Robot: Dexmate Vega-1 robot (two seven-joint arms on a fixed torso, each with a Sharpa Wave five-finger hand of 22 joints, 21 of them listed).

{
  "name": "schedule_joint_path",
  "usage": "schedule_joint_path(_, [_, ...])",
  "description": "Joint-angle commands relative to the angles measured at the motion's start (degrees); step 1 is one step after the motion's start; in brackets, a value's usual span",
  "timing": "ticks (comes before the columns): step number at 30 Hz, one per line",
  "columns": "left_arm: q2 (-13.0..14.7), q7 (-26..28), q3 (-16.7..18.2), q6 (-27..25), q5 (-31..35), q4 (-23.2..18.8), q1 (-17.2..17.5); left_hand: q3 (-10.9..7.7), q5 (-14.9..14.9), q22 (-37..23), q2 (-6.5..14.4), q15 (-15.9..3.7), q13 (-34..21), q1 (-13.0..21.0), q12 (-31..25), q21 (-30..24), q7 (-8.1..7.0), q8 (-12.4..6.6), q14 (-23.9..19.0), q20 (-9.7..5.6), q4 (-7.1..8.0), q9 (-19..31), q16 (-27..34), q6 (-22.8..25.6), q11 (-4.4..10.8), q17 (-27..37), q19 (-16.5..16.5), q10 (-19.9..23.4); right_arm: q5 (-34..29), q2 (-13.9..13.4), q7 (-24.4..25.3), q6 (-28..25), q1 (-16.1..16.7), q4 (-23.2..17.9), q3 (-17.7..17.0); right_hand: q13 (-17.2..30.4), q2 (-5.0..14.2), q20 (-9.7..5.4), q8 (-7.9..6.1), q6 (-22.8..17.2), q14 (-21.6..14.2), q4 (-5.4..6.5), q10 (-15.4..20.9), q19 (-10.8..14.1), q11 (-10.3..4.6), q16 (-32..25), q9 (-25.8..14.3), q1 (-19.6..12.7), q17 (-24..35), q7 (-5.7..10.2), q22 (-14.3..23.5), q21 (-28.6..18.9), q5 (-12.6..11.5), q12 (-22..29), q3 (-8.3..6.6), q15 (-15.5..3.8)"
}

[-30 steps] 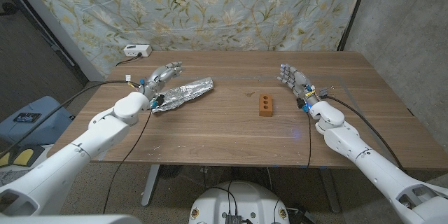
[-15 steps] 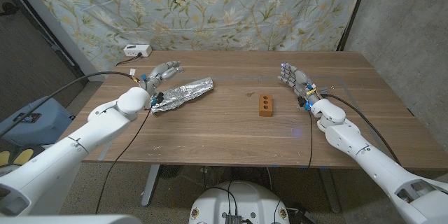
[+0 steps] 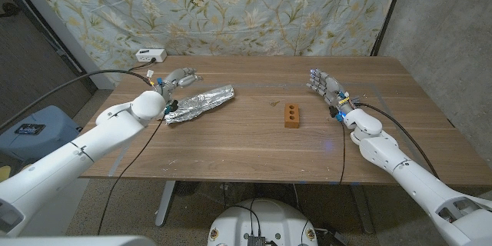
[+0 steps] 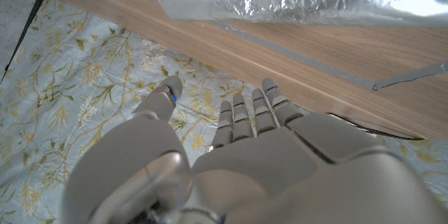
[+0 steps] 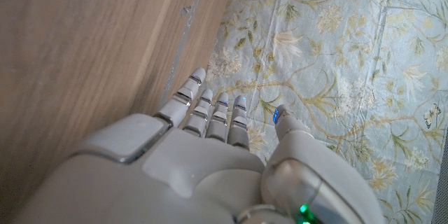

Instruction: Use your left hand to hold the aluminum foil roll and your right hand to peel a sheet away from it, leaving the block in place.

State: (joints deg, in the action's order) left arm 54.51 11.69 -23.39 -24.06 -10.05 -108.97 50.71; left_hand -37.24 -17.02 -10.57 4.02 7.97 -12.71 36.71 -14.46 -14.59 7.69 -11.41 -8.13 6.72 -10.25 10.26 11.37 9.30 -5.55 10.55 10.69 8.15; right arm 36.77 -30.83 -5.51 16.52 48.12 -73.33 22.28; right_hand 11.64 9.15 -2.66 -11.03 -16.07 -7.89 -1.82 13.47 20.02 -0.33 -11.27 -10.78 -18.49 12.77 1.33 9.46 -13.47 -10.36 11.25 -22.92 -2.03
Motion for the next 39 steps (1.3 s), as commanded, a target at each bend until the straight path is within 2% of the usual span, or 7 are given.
schedule_joint_path(1, [2.7, -5.2, -3.4, -9.3, 2.3, -3.9, -4.1, 0.92, -0.1, -0.2, -0.8, 0.56, -0.5, 0.2, 0.5, 0.6, 0.59, 0.54, 1.4, 0.28, 0.24, 0.3, -0.4, -0.9, -0.22, 0.3, -1.0, -1.5, 0.6, -0.3, 0.5, 0.6, 1.4, -0.8, -0.8, 0.1, 0.25, -1.31, -0.22, -0.3, 0.1, -0.32, -0.1, 0.5, 0.06, -0.6, -0.2, -0.6, 0.2, -0.28, 0.3, 0.3, 0.0, 0.1, -0.14, -0.77])
schedule_joint_path(6, [3.6, -5.5, -4.7, -11.2, 4.2, -5.1, -5.1, 1.56, 0.0, -0.3, -1.1, 1.02, -0.7, 0.3, 0.8, 0.8, 1.23, 0.67, 2.2, 0.49, 0.39, 0.3, -0.5, -1.6, -1.09, 0.4, -1.4, -2.3, 0.5, -0.5, 0.5, 1.0, 1.7, -1.0, -0.9, 0.1, 0.33, -1.32, -0.21, -0.3, 0.2, -0.37, -0.1, 0.5, 0.10, -0.6, -0.2, -0.6, 0.2, -0.22, 0.3, 0.4, 0.0, 0.1, -0.17, -0.72])
schedule_joint_path(16, [4.8, -7.7, -7.0, -15.8, 7.4, -7.0, -7.2, 2.59, 0.4, -0.3, -1.5, 1.52, -1.0, 1.1, 0.9, 1.1, 2.86, -0.79, 3.2, 0.66, 0.40, 0.5, -0.5, 1.9, -1.76, 0.4, -1.8, -3.0, 0.6, -0.5, 0.9, 0.7, 1.8, -1.1, -1.0, 0.1, 0.39, -1.31, -0.19, -0.3, 0.2, -0.46, -0.1, 0.5, 0.05, -0.7, -0.2, -0.7, 0.1, -0.22, 0.3, 0.5, 0.0, 0.1, -0.17, -0.72])
schedule_joint_path(21, [5.0, -9.4, -8.3, -16.8, 8.6, -6.9, -8.6, 2.85, 0.5, -0.3, -1.6, 1.90, -1.1, 1.4, 0.7, 1.2, 3.09, -0.89, 3.3, 0.86, 0.40, 0.5, -0.5, 2.3, -2.40, 0.4, -1.8, -2.8, 0.9, -0.3, 0.8, 0.6, 1.6, -0.8, -1.1, 0.1, 0.40, -1.25, -0.19, -0.2, 0.2, -0.51, -0.1, 0.5, 0.19, -0.7, -0.2, -0.7, 0.1, -0.25, 0.3, 0.6, 0.0, 0.1, -0.17, -0.67])
schedule_joint_path(27, [5.3, -10.0, -12.2, -19.1, 14.6, -7.4, -10.8, 3.16, 0.7, -0.3, -1.9, 2.15, -1.2, 1.8, 0.4, 1.2, 3.68, -0.81, 3.0, 1.18, 0.33, 0.5, -0.3, 2.4, -2.54, 0.4, -1.7, -2.0, 0.7, -0.3, 0.4, 0.7, 1.4, -0.3, -0.9, 0.1, 0.41, -1.26, -0.19, -0.2, 0.3, -0.55, -0.2, 0.5, 0.34, -0.7, -0.2, -0.7, 0.1, -0.26, 0.3, 0.7, 0.0, 0.1, -0.15, -0.70])
schedule_joint_path(35, [4.4, -11.0, -15.3, -21.0, 20.7, -7.1, -12.5, 3.61, 1.0, -0.3, -2.1, 2.10, -1.4, 2.3, -0.1, 1.1, 2.96, -0.64, 2.2, 1.34, 0.32, 0.4, 0.0, 2.4, -2.10, 0.4, -1.1, -1.0, 0.9, -0.4, 0.4, 0.4, 1.4, -0.4, -1.0, 0.1, 0.45, -0.93, -0.17, -0.2, 0.4, -0.53, -0.3, 0.5, 0.38, -0.8, -0.2, -0.6, 0.1, -0.28, 0.3, 0.8, 0.0, 0.1, -0.08, -0.18])
schedule_joint_path(39, [3.6, -11.5, -17.9, -22.3, 25.3, -7.0, -13.6, 4.11, 1.4, -0.3, -2.2, 1.46, -1.6, 2.9, -0.8, 0.8, 1.94, -0.51, 0.7, 1.24, 0.42, 0.4, 0.6, 2.4, -1.48, 0.4, -0.2, 0.6, 1.1, -0.4, 0.7, 0.1, 1.5, -0.5, -1.1, 0.1, 0.47, -0.90, -0.18, -0.2, 0.4, -0.54, -0.3, 0.5, 0.41, -0.8, -0.2, -0.5, 0.1, -0.28, 0.3, 0.9, 0.0, 0.1, -0.07, -0.16])
